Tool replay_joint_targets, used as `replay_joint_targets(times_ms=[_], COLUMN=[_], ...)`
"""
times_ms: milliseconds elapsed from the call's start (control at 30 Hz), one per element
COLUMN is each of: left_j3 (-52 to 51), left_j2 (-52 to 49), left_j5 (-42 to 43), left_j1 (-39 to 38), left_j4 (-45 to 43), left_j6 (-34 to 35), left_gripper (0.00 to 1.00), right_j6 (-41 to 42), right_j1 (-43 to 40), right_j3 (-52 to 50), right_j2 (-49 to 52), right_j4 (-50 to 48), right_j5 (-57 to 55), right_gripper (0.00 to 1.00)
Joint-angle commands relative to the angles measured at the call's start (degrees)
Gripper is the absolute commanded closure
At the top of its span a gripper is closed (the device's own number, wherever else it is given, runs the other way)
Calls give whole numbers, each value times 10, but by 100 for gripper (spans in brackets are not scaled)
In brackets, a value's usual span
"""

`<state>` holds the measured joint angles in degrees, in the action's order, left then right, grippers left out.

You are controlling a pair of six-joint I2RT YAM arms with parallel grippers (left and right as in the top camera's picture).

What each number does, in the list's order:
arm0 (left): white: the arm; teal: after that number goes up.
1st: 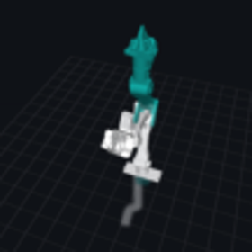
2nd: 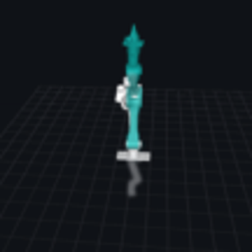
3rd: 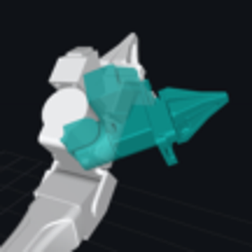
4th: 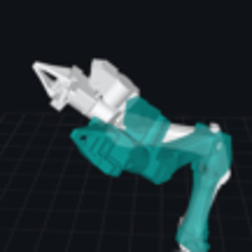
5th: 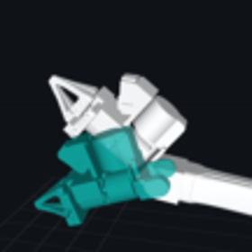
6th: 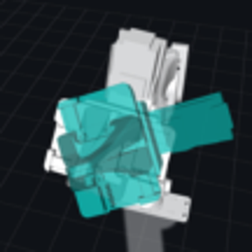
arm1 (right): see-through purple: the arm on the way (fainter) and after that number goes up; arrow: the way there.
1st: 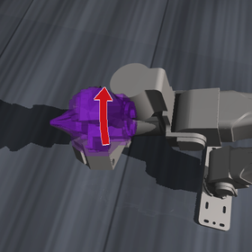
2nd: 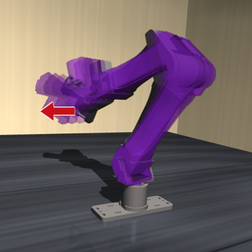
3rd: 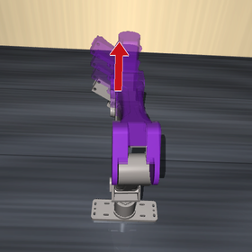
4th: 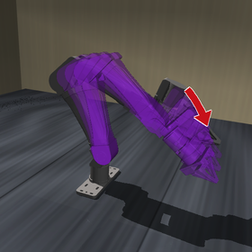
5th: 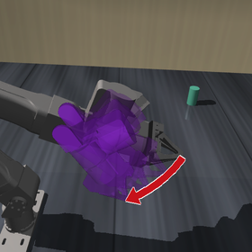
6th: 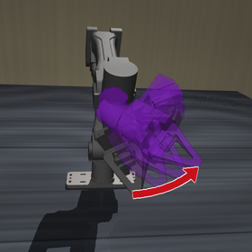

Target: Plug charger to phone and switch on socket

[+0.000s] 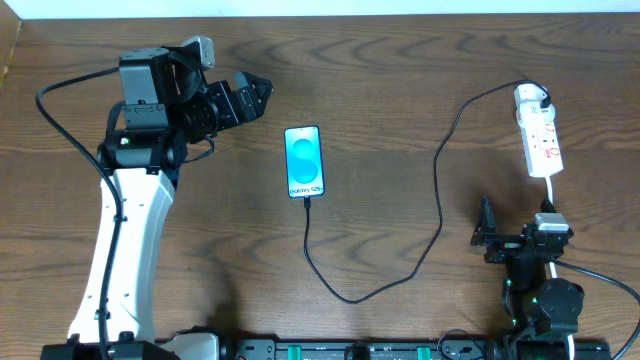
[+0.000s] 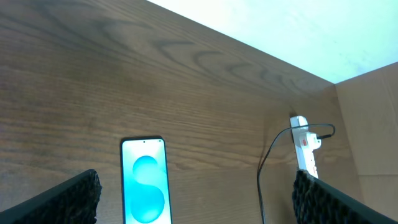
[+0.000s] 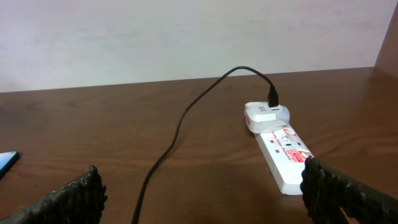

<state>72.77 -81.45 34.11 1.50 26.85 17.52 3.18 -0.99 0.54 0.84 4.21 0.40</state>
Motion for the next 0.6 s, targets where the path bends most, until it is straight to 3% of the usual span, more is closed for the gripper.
replay_joint_targets(times_ms=[0, 133, 367, 567], left_j3=[0, 0, -2, -14], left_j2=[1, 12, 116, 226], left_j5=[-5, -5, -175, -207], left_j1=[2, 2, 2, -3], left_j4=[1, 1, 61, 112], left_j6=[-10, -10, -35, -150], left_gripper=[2, 2, 2, 2], right_j6=[-3, -3, -3, -3], right_j1=[7, 7, 7, 7], right_j3=[-2, -2, -2, -2], right_j2=[-5, -5, -5, -5], right_j4=[1, 1, 1, 1], right_j5=[-5, -5, -5, -5], right_gripper=[1, 1, 1, 1])
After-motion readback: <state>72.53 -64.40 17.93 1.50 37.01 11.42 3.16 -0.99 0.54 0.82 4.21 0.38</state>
